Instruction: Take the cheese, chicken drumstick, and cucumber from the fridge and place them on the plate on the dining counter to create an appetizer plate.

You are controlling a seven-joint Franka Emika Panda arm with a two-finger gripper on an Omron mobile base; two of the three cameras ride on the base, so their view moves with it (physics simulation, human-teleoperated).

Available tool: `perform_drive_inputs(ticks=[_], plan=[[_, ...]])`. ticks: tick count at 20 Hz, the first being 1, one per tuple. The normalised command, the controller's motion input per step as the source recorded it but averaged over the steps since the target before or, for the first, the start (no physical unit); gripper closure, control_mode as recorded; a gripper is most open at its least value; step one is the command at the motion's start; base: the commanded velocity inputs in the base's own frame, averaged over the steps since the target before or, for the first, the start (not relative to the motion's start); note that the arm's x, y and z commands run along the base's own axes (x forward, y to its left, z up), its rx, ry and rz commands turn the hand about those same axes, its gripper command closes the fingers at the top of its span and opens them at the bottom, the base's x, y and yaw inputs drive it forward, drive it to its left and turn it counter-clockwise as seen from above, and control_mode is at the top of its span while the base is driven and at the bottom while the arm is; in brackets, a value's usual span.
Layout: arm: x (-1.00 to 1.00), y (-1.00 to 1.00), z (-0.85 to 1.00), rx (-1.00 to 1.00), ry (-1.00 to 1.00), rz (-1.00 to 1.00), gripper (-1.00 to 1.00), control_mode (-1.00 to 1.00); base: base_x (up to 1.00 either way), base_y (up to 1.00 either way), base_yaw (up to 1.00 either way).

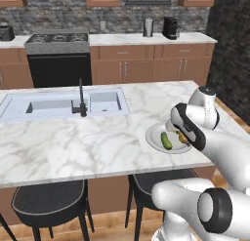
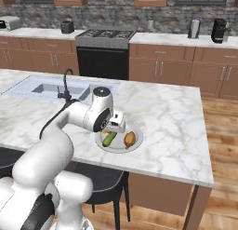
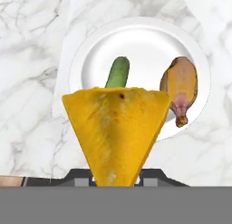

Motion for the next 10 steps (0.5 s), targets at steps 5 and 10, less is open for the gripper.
perform_drive_inputs(ticks=[5, 10], plan=[[0.29, -0.35, -0.24, 0.00, 0.03, 0.00, 1.00, -1.00, 0.00, 0.00, 0.00], [0.35, -0.17, -0.20, 0.00, 0.03, 0.00, 1.00, -1.00, 0.00, 0.00, 0.00]])
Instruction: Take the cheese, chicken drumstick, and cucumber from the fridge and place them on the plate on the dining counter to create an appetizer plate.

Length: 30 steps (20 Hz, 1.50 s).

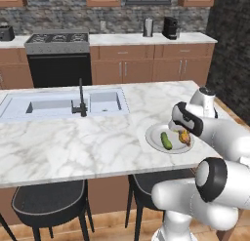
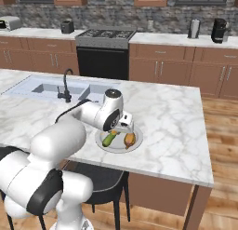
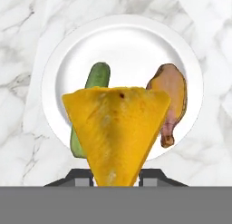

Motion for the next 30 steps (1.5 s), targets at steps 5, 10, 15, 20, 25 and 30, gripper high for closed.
perform_drive_inputs(ticks=[5, 10, 15, 20, 25, 30], plan=[[0.49, -0.01, -0.18, 0.00, 0.03, 0.00, 1.00, -1.00, 0.00, 0.00, 0.00], [0.50, 0.00, -0.23, 0.00, 0.01, 0.00, 1.00, -1.00, 0.00, 0.00, 0.00], [0.34, -0.15, -0.32, 0.00, 0.01, 0.00, 1.00, -1.00, 0.00, 0.00, 0.00], [0.36, -0.07, -0.35, 0.00, 0.02, 0.00, 1.00, -1.00, 0.00, 0.00, 0.00], [0.50, 0.00, -0.24, 0.00, 0.04, 0.00, 1.00, -1.00, 0.00, 0.00, 0.00], [0.45, 0.00, -0.19, 0.00, 0.05, -0.02, 1.00, -1.00, 0.00, 0.00, 0.00]])
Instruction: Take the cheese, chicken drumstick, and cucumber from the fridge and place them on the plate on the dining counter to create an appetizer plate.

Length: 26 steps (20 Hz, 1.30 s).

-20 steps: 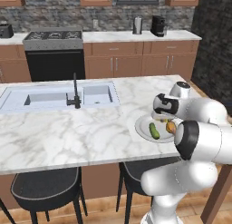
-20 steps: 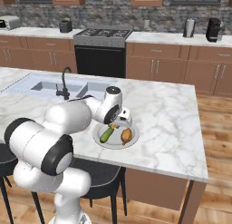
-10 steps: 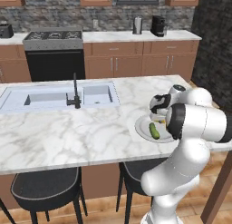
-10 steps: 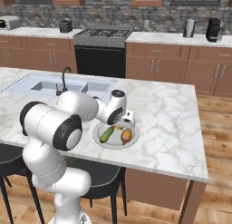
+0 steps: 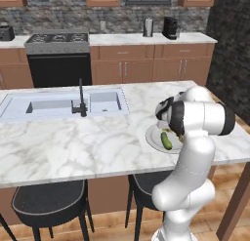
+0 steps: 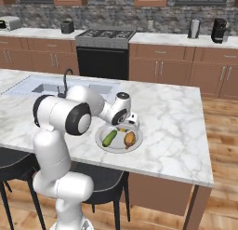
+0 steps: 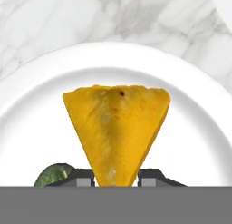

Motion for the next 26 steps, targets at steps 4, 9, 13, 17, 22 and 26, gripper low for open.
perform_drive_inputs(ticks=[4, 9, 13, 17, 22, 26], plan=[[0.21, -0.04, -0.31, 0.00, 0.07, -0.03, 1.00, -1.00, 0.00, 0.00, 0.00], [0.04, -0.07, -0.33, 0.00, 0.09, -0.03, -1.00, -1.00, 0.00, 0.00, 0.00], [-0.34, -0.25, -0.02, 0.00, 0.02, -0.06, -1.00, -1.00, 0.00, 0.00, 0.00], [-0.95, -0.23, 0.27, 0.00, -0.03, -0.06, -1.00, -1.00, 0.00, 0.00, 0.00], [-1.00, -0.02, 0.78, 0.00, -0.16, -0.01, -1.00, -1.00, 0.00, 0.00, 0.00], [-0.99, 0.25, 1.00, -0.05, -0.26, 0.00, -1.00, -1.00, 0.00, 0.00, 0.00]])
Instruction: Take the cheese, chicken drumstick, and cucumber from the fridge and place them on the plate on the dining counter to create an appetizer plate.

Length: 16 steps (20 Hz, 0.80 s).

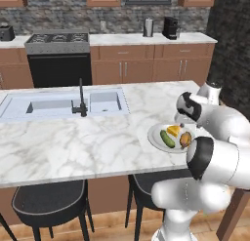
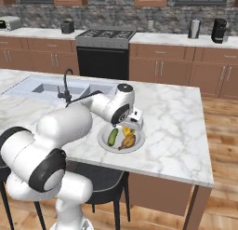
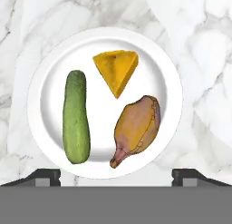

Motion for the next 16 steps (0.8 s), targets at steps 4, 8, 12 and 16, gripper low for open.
perform_drive_inputs(ticks=[4, 8, 12, 16], plan=[[-1.00, 0.54, 0.89, -0.15, -0.16, 0.03, -1.00, -1.00, 0.00, 0.00, 0.00], [-1.00, 0.60, 0.77, -0.20, -0.07, 0.06, -1.00, -1.00, 0.00, 0.00, 0.00], [-1.00, 0.53, 0.50, -0.19, -0.10, 0.06, -1.00, -1.00, 0.00, 0.00, 0.00], [-1.00, 0.09, 0.37, -0.08, -0.27, 0.00, -1.00, -1.00, 0.00, 0.00, 0.00]])
